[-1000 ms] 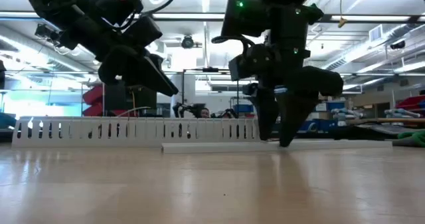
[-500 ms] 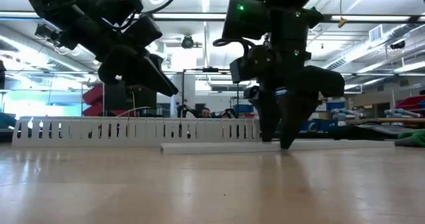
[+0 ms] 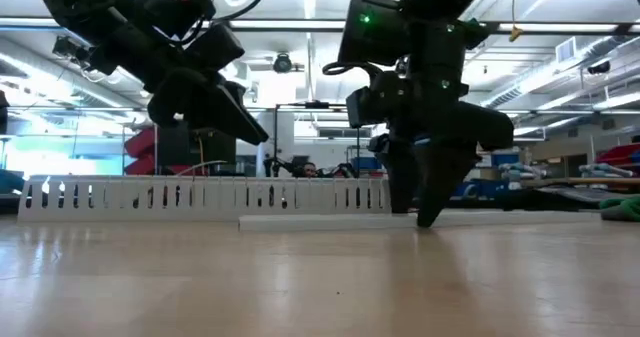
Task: Ziptie cables
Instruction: Close the white cable duct
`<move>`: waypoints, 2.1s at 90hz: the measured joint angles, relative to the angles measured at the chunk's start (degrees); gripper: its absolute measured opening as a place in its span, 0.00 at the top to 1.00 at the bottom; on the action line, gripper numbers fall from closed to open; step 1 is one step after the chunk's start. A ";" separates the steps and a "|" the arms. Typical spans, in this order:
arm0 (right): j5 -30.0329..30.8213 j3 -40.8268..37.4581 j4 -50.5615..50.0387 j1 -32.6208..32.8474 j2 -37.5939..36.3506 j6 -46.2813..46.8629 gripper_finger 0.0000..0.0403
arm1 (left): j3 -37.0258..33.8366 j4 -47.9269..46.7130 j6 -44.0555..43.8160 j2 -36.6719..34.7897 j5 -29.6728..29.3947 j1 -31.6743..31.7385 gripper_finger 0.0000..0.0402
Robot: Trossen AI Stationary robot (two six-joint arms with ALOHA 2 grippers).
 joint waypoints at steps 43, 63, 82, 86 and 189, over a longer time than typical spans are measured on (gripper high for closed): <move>-0.79 -0.02 -0.08 -0.03 -0.11 0.04 0.43 | 0.00 0.04 -0.04 0.00 0.00 0.00 0.54; -0.85 -0.04 -0.14 0.02 -0.11 0.07 0.43 | 0.02 0.06 0.09 0.00 -0.18 0.00 0.54; -1.89 2.33 -3.37 0.12 0.05 0.80 0.43 | 0.00 0.09 0.31 0.00 -0.25 0.00 0.54; -1.80 3.11 -3.55 0.32 0.11 0.77 0.43 | 0.00 0.11 0.31 0.00 -0.38 0.00 0.54; 0.87 6.88 12.76 2.97 0.11 -1.24 0.43 | 0.04 -3.63 0.02 -5.09 -0.92 0.00 0.54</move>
